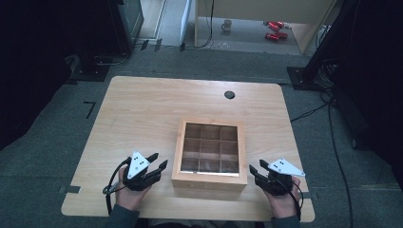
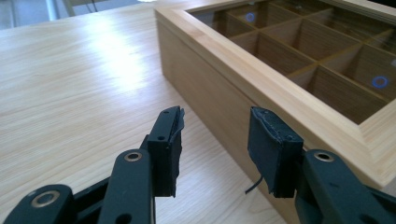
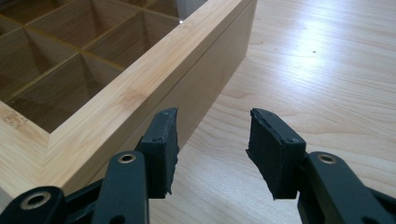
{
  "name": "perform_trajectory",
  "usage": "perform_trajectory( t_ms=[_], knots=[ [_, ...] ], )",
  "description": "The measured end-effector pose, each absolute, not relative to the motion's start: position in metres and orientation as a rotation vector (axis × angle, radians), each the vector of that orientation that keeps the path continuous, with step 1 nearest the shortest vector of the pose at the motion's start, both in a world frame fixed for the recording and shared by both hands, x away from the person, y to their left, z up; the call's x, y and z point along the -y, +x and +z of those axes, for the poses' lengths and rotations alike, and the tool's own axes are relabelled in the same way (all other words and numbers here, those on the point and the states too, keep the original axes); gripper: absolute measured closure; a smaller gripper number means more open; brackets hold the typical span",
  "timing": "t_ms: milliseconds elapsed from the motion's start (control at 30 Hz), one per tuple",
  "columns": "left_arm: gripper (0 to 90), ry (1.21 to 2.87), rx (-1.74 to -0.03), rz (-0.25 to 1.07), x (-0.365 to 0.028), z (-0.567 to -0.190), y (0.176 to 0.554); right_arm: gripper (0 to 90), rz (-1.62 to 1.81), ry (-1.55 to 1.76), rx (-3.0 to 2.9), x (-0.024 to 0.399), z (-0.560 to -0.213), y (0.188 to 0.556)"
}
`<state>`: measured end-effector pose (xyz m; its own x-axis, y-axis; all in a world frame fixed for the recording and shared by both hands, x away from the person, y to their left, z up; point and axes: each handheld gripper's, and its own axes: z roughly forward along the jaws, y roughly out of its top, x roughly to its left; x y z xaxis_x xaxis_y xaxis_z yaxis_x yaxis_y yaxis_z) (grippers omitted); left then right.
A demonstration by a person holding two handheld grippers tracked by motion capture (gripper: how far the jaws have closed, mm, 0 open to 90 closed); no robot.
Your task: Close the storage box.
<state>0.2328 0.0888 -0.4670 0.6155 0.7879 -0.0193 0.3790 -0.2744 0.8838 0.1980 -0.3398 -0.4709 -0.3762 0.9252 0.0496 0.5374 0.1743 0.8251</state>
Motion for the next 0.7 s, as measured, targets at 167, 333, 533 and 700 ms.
perform_trajectory(
  t_ms=[167,333,533,700],
  knots=[
    [54.7,1.868,-0.963,0.558,-0.102,-0.465,0.234,51.7,1.091,1.386,-1.975,0.344,-0.471,0.2],
    [54.4,1.854,-0.997,0.574,-0.115,-0.465,0.236,51.5,1.087,1.406,-1.96,0.351,-0.472,0.201],
    [54.4,1.84,-1.032,0.59,-0.128,-0.466,0.239,51.4,1.081,1.43,-1.944,0.359,-0.474,0.203],
    [54.3,1.842,-1.046,0.6,-0.133,-0.468,0.241,51.0,1.075,1.438,-1.947,0.362,-0.476,0.207]
  ],
)
